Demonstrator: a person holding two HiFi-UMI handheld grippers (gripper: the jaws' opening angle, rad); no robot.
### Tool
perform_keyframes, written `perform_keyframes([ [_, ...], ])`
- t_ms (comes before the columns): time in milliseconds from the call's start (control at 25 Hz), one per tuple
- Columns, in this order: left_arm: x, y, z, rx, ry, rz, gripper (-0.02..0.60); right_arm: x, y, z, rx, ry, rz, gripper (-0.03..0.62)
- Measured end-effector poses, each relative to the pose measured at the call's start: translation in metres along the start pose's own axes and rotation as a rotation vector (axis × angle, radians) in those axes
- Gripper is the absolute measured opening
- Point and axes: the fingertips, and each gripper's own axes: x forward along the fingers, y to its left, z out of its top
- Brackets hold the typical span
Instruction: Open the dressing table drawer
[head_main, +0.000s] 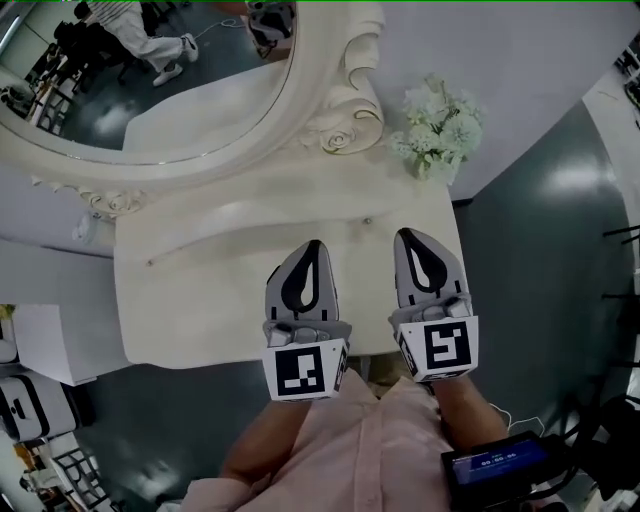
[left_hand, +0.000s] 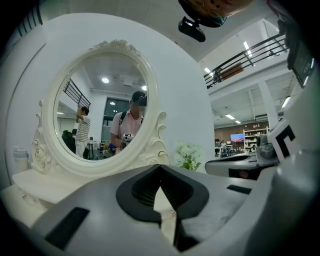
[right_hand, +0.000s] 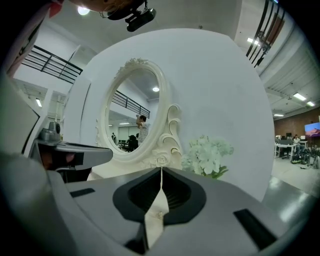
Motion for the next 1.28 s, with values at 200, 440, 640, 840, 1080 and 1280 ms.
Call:
perform_keyframes([
  [200, 0.013, 0.001, -0.018, 0.003, 0.044, 0.017, 0.021, 0.014, -0.004, -0.028, 0.028, 0.045, 0.023, 0.020],
  [440, 0.018, 0.011, -0.034, 0.004, 0.076, 0.045, 0.021, 0.033, -0.001, -0.057, 0.056, 0.097, 0.041, 0.020],
  [640, 0.023, 0.020, -0.056, 0.012, 0.114, 0.055, 0.021, 0.046, 0.002, -0.083, 0.068, 0.141, 0.047, 0.020],
  [840, 0.030, 0.026, -0.077, 0.001, 0.153, 0.060, 0.021, 0.057, 0.000, -0.114, 0.094, 0.194, 0.035, 0.020],
  [1080, 0.035, 0.028, -0.099, -0.028, 0.193, 0.058, 0.021, 0.067, 0.006, -0.141, 0.086, 0.234, 0.049, 0.020],
  [1280, 0.036, 0.031, -0.112, -0.048, 0.220, 0.065, 0.021, 0.073, 0.006, -0.158, 0.099, 0.265, 0.050, 0.021],
])
